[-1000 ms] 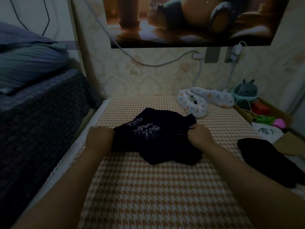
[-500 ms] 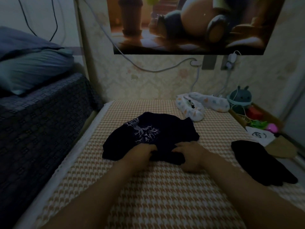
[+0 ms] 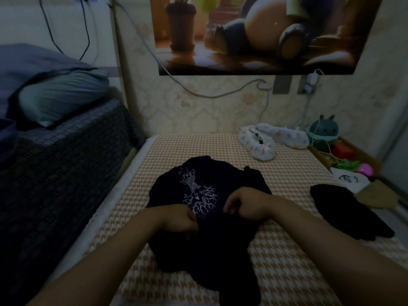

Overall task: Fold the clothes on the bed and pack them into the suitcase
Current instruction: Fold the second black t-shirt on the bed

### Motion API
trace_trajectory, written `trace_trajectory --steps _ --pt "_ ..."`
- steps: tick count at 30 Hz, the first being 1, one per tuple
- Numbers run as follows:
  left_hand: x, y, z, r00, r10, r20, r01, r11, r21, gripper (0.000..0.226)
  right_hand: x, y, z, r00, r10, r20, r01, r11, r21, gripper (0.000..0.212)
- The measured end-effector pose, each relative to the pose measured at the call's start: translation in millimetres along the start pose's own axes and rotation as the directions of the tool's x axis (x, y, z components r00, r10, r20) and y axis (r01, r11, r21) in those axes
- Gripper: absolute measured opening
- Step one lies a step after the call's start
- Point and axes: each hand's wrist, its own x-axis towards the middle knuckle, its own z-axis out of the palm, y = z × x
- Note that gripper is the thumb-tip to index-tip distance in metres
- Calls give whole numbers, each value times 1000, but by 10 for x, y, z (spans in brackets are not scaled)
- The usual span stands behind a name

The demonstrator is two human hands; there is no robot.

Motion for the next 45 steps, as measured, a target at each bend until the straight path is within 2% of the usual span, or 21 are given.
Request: trace_trajectory --steps 1,3,5,8,11,13,19,21,24,26,28,32,33,34,36,37,38,39,41,43,45 --pt "-21 14 27 995 65 -76 -66 998 -8 26 6 72 -10 999 -12 -52 3 983 -181 53" --pt "-55 110 105 986 159 -46 -161 986 -41 42 5 216 -10 1000 7 -16 -13 910 -415 68" --pt "-71 279 191 978 197 70 -197 980 1 51 -39 291 -7 994 73 86 -30 908 -418 75" --pt "-17 449 306 970 168 175 -213 934 285 59 -56 360 18 986 103 134 -36 903 -427 80" --pt "93 487 399 961 250 117 -276 876 396 40 -105 353 2 1000 -20 -19 11 919 -395 44" --pt "150 443 399 947 315 62 -316 886 340 26 -175 328 -67 987 -76 -142 22 938 -345 34" --pt "143 141 150 909 375 -182 -374 926 41 17 -434 503 -280 914 -34 -403 -107 941 -322 48" --pt "136 124 133 902 387 -191 -400 916 -33 15 -517 637 -331 879 -57 -474 -144 914 -379 47" --pt "152 256 169 897 402 -181 -418 907 -57 13 -596 792 -363 811 -57 -583 -269 848 -457 33" --pt "181 457 212 888 423 -179 -445 890 -101 11 -593 846 -386 760 86 -645 -362 880 -309 26" --pt "216 746 312 876 464 -131 -480 865 -144 14 -548 867 -396 736 238 -633 -380 920 -96 26" --pt "354 1320 455 880 407 247 -337 899 -280 26 -491 877 -407 734 399 -549 -294 916 273 33" --pt "442 1384 425 871 416 261 -340 894 -291 25 -488 867 -408 745 425 -514 -246 891 381 35" --pt "536 1426 370 879 437 189 -379 883 -277 22 -484 861 -422 759 453 -468 -197 845 498 33" --pt "778 1415 193 889 440 -130 -454 883 -118 18 -496 835 -456 782 527 -333 -159 685 711 25" --pt "929 1374 102 858 422 -293 -445 896 -13 20 -502 835 -462 795 539 -279 -176 646 743 26" --pt "1072 1331 21 812 411 -414 -419 905 76 24 -495 868 -474 815 516 -264 -195 674 713 31" --pt "1226 1285 -47 771 419 -480 -395 905 156 29 -483 920 -489 846 462 -266 -217 754 620 41" --pt "1498 1245 -140 743 467 -478 -352 882 314 38 -444 1025 -500 897 372 -240 -261 882 393 82" --pt "1733 1282 -177 791 487 -370 -282 828 486 57 -386 1145 -509 901 390 -191 -319 893 318 118" --pt "1916 1343 -201 891 402 -210 -202 766 610 77 -332 1212 -524 870 474 -134 -413 849 329 136"
